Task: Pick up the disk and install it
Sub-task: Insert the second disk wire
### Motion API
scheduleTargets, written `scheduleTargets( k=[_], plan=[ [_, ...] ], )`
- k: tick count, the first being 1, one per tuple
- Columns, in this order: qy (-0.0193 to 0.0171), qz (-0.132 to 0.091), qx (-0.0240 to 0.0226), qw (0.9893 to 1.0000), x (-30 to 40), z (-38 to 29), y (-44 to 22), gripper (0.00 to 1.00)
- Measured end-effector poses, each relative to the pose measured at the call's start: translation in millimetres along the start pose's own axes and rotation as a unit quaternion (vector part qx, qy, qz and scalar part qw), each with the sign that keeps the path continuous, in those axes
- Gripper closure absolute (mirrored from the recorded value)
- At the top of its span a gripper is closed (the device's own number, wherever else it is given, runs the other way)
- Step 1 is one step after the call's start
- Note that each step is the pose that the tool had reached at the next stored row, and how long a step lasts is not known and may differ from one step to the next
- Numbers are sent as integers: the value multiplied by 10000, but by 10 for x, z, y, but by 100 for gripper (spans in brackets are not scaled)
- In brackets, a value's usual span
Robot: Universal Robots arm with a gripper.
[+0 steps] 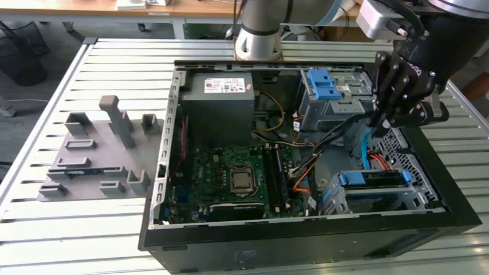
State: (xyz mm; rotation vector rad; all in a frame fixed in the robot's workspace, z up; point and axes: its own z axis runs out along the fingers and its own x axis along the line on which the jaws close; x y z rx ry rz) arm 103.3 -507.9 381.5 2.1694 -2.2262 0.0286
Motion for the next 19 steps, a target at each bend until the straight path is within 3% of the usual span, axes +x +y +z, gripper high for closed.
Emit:
scheduleTargets(
  k=[12, 19],
  plan=[
    [15, 0, 0, 10000, -61, -36, 2, 76],
    [155, 2, 4, 9999, -66, -2, 2, 76]
  ],
)
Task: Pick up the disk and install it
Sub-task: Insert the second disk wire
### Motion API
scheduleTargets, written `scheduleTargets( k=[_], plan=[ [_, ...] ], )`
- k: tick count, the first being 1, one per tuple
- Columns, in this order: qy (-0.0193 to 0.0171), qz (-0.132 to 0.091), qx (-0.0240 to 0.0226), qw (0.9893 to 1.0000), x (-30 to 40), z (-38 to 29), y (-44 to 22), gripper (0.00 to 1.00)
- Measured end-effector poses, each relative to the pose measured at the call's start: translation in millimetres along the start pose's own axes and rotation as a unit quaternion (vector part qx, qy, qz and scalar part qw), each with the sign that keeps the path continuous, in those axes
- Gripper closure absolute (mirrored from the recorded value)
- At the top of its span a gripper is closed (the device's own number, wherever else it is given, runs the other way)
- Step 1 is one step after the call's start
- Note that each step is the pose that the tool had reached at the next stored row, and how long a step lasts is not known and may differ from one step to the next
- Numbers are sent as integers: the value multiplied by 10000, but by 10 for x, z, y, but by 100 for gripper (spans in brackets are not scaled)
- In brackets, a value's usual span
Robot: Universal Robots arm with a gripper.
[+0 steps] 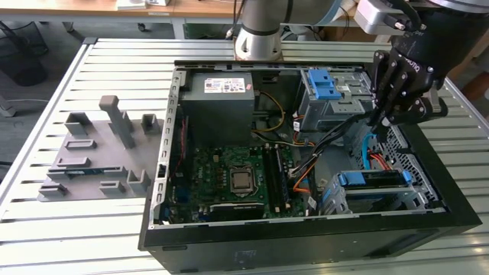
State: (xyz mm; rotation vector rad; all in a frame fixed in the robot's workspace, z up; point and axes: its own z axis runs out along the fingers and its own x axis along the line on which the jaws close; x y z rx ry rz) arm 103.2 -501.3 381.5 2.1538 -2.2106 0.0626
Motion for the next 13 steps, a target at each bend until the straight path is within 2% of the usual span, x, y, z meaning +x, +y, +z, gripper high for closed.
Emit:
scheduleTargets(
  k=[1, 2, 3, 6, 10, 13],
  plan=[
    [25, 0, 1, 10000, -1, 8, 0, 76],
    [98, 2, 6, 10000, -2, 13, 0, 76],
    [118, 2, 11, 9999, -2, 14, 0, 76],
    [154, 2, 16, 9999, -1, -9, 2, 76],
    [169, 3, 17, 9999, -4, -13, 2, 76],
    [192, 3, 17, 9998, -6, -9, 2, 76]
  ],
)
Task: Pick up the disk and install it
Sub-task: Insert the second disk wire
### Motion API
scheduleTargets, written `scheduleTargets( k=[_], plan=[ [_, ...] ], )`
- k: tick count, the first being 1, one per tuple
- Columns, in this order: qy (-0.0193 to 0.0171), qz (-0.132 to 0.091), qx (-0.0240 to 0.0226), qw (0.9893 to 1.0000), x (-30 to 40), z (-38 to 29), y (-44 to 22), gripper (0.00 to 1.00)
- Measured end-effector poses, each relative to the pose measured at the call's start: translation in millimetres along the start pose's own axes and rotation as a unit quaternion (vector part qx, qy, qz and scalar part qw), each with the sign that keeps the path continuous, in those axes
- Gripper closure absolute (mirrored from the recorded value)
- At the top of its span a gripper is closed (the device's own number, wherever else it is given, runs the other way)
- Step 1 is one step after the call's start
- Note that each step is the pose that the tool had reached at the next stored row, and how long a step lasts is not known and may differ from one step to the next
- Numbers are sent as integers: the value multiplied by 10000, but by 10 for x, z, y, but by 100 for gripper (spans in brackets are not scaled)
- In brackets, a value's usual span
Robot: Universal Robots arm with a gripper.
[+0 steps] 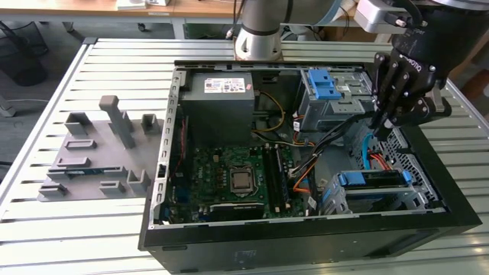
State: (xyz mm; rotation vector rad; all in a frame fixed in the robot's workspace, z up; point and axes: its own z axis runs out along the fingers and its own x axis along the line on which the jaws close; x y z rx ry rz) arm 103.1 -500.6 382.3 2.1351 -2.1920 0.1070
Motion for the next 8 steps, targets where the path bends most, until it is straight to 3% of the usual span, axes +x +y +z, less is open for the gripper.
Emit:
scheduleTargets(
  k=[4, 8],
  plan=[
    [41, 1, 5, 10000, -4, 35, 0, 76],
    [156, 3, 21, 9999, -8, 72, 0, 76]
  ],
)
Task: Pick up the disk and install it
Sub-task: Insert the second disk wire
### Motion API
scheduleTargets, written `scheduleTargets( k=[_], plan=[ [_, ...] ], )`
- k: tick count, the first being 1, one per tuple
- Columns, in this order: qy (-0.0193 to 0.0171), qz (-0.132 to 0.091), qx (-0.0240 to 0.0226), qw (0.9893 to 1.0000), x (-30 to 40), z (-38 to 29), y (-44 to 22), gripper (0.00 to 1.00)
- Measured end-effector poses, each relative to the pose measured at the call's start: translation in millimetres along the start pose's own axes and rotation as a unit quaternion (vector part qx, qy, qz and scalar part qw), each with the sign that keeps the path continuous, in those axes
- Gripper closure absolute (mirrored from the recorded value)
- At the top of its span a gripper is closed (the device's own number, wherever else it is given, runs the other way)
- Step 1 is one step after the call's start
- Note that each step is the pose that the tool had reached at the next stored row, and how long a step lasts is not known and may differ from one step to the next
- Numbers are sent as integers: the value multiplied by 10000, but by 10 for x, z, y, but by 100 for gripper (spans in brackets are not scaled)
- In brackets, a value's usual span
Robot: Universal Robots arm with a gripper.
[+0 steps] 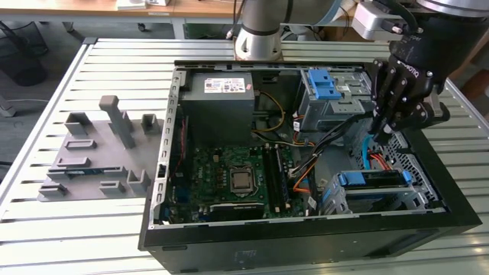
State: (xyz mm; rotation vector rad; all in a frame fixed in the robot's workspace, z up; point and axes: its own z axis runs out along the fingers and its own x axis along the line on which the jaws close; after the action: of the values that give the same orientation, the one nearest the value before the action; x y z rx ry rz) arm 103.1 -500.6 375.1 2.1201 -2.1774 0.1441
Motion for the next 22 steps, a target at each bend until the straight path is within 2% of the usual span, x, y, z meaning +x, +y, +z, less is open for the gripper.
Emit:
scheduleTargets(
  k=[2, 5, 6, 9, 13, 14, 15, 16, 20, 21, 22],
  plan=[
    [85, 2, 10, 10000, -2, 10, 0, 76],
    [254, 4, 29, 9997, -3, 23, 0, 76],
    [285, 5, 34, 9996, -5, 33, 0, 76],
    [321, 6, 41, 9995, -11, 76, -1, 76],
    [324, 7, 42, 9995, -19, 139, -2, 78],
    [323, 7, 42, 9995, -21, 150, -3, 84],
    [315, 7, 42, 9995, -22, 157, -3, 84],
    [277, 7, 41, 9996, -22, 161, -3, 84],
    [-83, 6, 31, 10000, -22, 165, -3, 84],
    [-135, 6, 30, 9999, -23, 172, -3, 84],
    [-153, 6, 30, 9999, -20, 180, -3, 84]
  ],
)
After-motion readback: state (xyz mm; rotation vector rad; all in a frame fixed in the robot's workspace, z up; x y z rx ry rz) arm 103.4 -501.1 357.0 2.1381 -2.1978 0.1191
